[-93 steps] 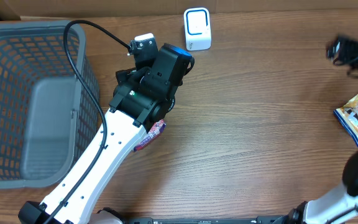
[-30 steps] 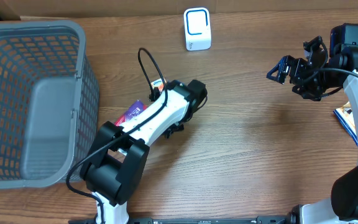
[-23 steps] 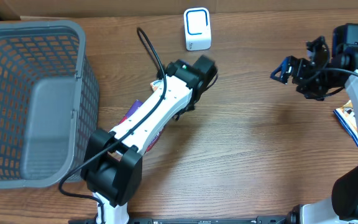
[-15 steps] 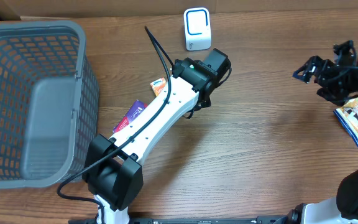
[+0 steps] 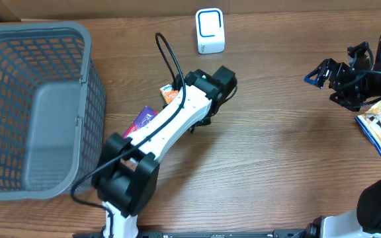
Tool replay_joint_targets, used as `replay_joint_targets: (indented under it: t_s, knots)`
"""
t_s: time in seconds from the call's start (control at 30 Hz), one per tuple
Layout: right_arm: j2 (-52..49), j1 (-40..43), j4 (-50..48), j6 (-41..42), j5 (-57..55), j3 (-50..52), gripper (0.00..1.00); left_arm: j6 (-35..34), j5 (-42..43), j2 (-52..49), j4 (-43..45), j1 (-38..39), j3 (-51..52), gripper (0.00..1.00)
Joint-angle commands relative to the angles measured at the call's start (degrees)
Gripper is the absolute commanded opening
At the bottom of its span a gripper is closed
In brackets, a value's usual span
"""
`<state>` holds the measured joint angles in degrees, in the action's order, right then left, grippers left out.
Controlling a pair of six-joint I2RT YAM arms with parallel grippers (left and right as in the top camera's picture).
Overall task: Scan the item barcode
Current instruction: 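Grasp the purple-and-red pouch with the left gripper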
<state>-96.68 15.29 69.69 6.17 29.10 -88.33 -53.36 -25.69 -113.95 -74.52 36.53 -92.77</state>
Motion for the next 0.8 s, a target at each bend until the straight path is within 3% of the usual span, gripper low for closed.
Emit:
replay_joint_targets:
  t_s: [0.0,0.33,0.47,0.5,0.57,0.63,0.77]
  knots:
    - [0.94,-0.02,-0.22,-0.48,0.52,-0.48,1.00,-3.82,-2.01,-4.07,0.22,-0.90,1.75,0.78]
    - [0.94,-0.02,-0.17,-0.48,0.55,-0.48,1.00,-10.03,-1.51,-10.21,1.81,-2.49,1.77,0.81]
    - [0.94,-0.02,-0.13,-0.48,0.55,-0.48,1.00,-12.11,-1.01,-11.41,1.97,-3.34,1.77,0.79]
    - [0.94,0.00,-0.13,-0.48,0.55,-0.48,1.00,-12.33,-1.01,-11.61,1.95,-3.52,1.77,0.70]
    - [0.94,-0.02,-0.13,-0.48,0.55,-0.48,1.00,-12.76,-1.05,-11.91,1.99,-3.78,1.77,0.29]
    - [0.94,-0.02,-0.11,-0.48,0.55,-0.48,1.00,-14.10,-0.98,-11.96,1.81,-4.07,1.77,0.04]
    - [0.94,0.00,-0.15,-0.48,0.52,-0.48,1.00,-15.28,-0.13,-11.87,0.42,-4.17,1.29,0.04]
